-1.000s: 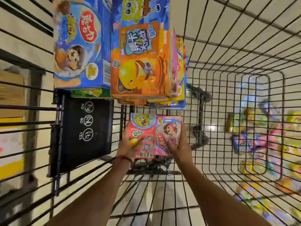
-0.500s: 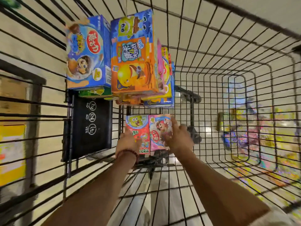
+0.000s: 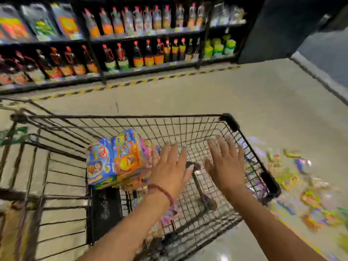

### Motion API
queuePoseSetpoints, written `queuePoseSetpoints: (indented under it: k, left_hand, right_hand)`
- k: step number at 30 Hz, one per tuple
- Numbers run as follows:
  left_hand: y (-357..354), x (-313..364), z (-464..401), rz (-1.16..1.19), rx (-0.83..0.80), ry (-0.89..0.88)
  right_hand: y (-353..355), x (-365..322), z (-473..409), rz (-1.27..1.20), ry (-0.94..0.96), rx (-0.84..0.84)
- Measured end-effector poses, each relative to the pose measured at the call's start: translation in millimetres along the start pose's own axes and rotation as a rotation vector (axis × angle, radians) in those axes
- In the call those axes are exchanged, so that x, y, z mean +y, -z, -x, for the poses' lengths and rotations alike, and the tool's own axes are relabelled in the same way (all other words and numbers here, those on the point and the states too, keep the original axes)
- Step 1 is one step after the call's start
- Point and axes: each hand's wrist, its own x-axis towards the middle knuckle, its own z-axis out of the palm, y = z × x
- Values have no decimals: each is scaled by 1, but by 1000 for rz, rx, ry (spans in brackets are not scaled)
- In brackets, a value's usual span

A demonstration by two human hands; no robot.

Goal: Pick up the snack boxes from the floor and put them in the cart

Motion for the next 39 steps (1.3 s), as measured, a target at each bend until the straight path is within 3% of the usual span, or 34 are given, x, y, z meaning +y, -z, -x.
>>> queuePoseSetpoints:
  k: [10, 15, 24, 30, 39]
  left_hand:
    - [109, 194, 3, -66, 200, -358]
    - [131, 315, 55, -31, 349, -618]
    - [144, 511, 197, 70, 382, -1004]
    - [107, 593, 257, 83, 378, -1215]
    - [25, 721, 299, 119, 176, -1455]
  right_hand:
    - [141, 146, 123, 96, -330, 363]
    - [189, 237, 245, 263, -502, 515]
    - [235, 335, 466, 428, -844, 649]
    - [229, 373, 574, 349, -1082, 564]
    - [169, 436, 700, 317, -1405, 319]
